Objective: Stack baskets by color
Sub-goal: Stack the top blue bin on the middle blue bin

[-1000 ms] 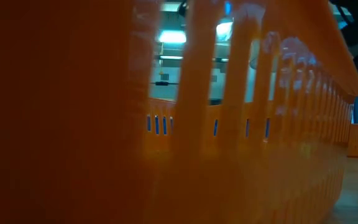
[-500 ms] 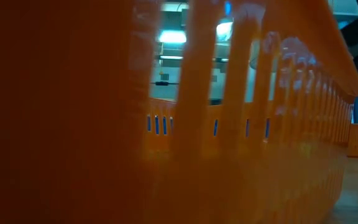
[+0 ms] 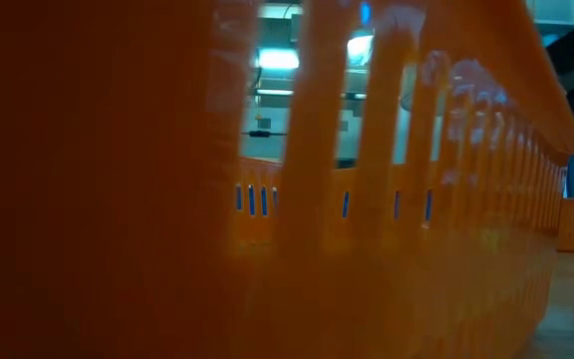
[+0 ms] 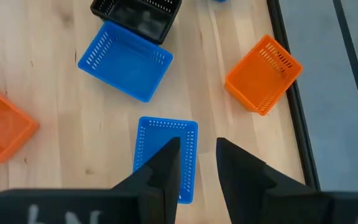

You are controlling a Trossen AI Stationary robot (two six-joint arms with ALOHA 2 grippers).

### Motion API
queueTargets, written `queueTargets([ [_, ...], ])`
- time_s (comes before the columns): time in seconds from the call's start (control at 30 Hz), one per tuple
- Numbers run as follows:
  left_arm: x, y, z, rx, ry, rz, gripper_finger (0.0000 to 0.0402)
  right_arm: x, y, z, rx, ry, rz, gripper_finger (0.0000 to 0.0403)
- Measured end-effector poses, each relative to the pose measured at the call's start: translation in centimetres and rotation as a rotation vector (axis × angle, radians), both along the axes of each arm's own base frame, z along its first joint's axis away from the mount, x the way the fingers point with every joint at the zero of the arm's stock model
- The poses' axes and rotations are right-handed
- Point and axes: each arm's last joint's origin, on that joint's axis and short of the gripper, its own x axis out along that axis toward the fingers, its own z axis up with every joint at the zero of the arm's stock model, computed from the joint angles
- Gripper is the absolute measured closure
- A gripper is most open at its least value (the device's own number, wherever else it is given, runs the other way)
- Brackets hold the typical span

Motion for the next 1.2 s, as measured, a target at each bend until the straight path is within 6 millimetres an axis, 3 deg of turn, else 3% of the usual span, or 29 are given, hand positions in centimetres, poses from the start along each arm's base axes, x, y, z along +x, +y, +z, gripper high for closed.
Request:
queueTargets([
  [0.27,-1.8,5.7,-1.5,-0.032,0.051,0.099,0.0337,-1.6,0.1,-2.0,0.004,0.102,-0.003,0.0301],
  [0.53,-1.7,8.9,-4.2,-0.098,0.106,0.084,0.0337,-4.4,0.1,-3.4,0.012,0.061,-0.02,0.0301],
  [0.87,-1.3,10.6,-6.8,-0.174,0.145,0.096,0.0337,-8.3,0.2,-4.4,0.011,-0.122,-0.02,0.0301],
  [1.2,-0.3,11.2,-9.2,-0.201,0.203,0.075,0.0337,-9.3,0.2,-4.8,0.011,-0.127,-0.02,0.0301],
])
